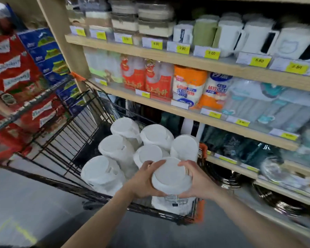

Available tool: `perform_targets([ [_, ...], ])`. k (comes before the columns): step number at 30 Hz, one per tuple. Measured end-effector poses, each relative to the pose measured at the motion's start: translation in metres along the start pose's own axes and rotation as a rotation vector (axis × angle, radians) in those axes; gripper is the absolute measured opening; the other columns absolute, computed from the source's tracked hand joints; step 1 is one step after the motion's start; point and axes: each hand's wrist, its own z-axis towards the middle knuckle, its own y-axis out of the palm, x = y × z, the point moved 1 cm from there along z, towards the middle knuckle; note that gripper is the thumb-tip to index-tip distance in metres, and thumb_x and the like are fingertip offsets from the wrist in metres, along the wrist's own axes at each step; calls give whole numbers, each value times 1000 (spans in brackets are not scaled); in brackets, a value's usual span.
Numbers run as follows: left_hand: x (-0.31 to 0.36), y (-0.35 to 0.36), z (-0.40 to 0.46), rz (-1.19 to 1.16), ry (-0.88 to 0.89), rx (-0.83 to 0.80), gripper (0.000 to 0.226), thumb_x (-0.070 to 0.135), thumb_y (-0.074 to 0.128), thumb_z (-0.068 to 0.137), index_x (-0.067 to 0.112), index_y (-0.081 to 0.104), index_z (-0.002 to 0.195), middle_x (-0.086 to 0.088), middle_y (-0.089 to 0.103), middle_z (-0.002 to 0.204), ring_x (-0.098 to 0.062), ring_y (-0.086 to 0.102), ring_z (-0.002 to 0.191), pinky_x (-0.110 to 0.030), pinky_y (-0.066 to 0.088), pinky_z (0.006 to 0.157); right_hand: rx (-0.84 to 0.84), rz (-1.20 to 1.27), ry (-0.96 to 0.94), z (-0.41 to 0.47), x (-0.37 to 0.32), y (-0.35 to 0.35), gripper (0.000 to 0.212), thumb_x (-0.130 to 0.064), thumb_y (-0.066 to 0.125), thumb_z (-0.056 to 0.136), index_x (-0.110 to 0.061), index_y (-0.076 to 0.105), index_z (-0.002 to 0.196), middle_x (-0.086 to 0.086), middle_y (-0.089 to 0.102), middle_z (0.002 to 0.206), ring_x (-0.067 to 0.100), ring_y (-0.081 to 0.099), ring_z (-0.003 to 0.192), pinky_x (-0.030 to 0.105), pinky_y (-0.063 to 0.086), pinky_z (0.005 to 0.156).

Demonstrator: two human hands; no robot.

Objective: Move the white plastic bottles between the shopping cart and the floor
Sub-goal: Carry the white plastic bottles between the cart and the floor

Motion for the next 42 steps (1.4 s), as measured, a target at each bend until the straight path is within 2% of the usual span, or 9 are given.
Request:
perform_targets([
  [4, -16, 22, 3, 19, 3, -79, 108, 52, 84, 56, 50, 13, 138, -1, 21, 135, -17, 32, 125, -22, 28, 104, 41, -39, 46, -9, 15, 26, 85, -34, 84, 53, -46, 29, 117, -15, 26, 126, 8, 34, 118, 17, 34, 91],
  [7, -28, 45, 8, 88, -27, -98, 110, 52, 83, 57, 42, 18, 145, -4, 21, 137, -25, 32, 129, -31, 32, 107, 37, -76, 78, -11, 33, 41, 87, -30, 85, 54, -32, 33, 124, -13, 21, 127, 8, 29, 119, 11, 30, 85],
  [11, -43, 70, 12, 36, -86, -109, 111, 72, 65, 48, 43, 18, 145, -3, 16, 142, -27, 24, 134, -45, 33, 110, 21, -87, 104, -5, 60, 57, 89, -30, 88, 54, -21, 35, 126, -11, 17, 133, 12, 24, 129, 21, 28, 103],
  [18, -49, 67, 12, 80, -68, -98, 103, 81, 55, 55, 44, 23, 145, -4, 24, 144, -22, 24, 135, -37, 29, 113, -125, -132, 185, -2, 57, 45, 90, -35, 85, 59, -34, 33, 132, -8, 15, 150, 9, 18, 138, 23, 25, 106],
  [23, -19, 34, 24, 130, -17, -64, 98, 93, 15, 66, 32, 52, 133, -4, 41, 133, -20, 37, 125, -34, 37, 104, -328, -280, 244, 3, 39, 3, 84, -24, 77, 72, -37, 32, 142, -5, 15, 155, 17, 12, 145, 32, 18, 117],
  [29, 47, 2, 75, 184, 123, -86, 36, 39, 57, 90, 22, 55, 123, 3, 51, 121, -15, 54, 105, -27, 43, 81, -139, -179, 416, -27, 10, -70, 54, -20, 66, 87, -27, 46, 136, -2, 40, 146, 16, 39, 132, 28, 34, 105],
  [32, 87, -1, 99, 157, 235, -92, 28, 31, 63, 87, 16, 60, 111, 1, 57, 110, -14, 56, 90, -27, 45, 82, -32, -120, 474, -56, 10, -101, 44, -17, 61, 91, -23, 49, 133, 1, 46, 141, 17, 44, 129, 21, 35, 96],
  [35, 128, 9, 123, 167, 328, -126, 21, 29, 64, 87, 15, 60, 102, 0, 59, 102, -14, 56, 88, -28, 46, 81, 71, -107, 526, -90, 20, -126, 37, -23, 62, 90, -27, 54, 125, 2, 51, 136, 18, 51, 121, 30, 39, 101],
  [42, 239, 68, 161, 186, 512, -236, 27, 31, 61, 89, 16, 58, 110, 3, 57, 103, -13, 56, 93, -26, 44, 81, 180, -113, 650, -194, 61, -171, 36, -25, 58, 92, -23, 52, 127, 0, 53, 119, 10, 49, 104, 20, 36, 85],
])
